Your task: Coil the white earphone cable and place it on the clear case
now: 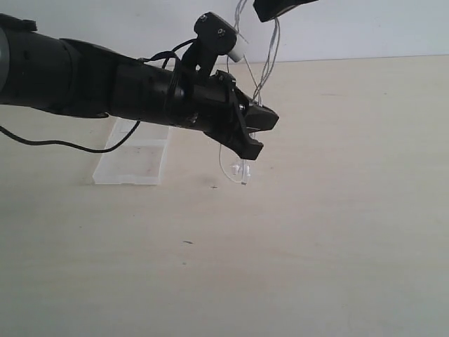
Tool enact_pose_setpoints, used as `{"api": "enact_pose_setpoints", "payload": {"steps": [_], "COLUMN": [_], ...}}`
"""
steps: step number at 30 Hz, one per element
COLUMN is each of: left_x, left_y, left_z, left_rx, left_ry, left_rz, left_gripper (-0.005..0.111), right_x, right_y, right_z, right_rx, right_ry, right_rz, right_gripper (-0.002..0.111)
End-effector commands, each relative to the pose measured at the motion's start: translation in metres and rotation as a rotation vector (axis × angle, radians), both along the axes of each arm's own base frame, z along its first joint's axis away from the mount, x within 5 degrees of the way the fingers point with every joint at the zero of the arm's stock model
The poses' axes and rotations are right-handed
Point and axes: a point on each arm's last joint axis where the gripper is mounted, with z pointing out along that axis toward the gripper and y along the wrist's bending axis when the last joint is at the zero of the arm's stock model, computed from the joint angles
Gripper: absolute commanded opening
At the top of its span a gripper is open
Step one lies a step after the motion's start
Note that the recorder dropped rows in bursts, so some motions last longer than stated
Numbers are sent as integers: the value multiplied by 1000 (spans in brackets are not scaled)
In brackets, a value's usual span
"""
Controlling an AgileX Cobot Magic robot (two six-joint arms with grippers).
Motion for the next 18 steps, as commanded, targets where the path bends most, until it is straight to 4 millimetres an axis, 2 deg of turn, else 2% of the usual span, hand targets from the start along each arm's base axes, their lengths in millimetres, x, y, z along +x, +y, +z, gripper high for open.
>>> {"api": "enact_pose_setpoints", "payload": {"steps": [1, 4, 7, 13, 18], "left_x": [0, -1, -2, -8, -22], "left_y": [-1, -1, -1, 1, 7], "left_z": [5, 7, 13, 26, 44], "left_rx": [-21, -25, -35, -56, -65], "left_ry": [-8, -8, -14, -39, -78], "left_rz": [-8, -6, -3, -22, -38], "left_gripper": [0, 0, 0, 0, 0], "right_x": [-10, -16, -22, -33, -44], "right_y": [-7, -13, -24, -38, -44], "right_z": [20, 25, 21, -4, -36], "right_rx": [33, 28, 7, 34, 119], "right_ry": [-79, -111, -159, -226, -281], "right_rz": [0, -7, -65, -139, -168], "right_gripper": [0, 0, 0, 0, 0]}}
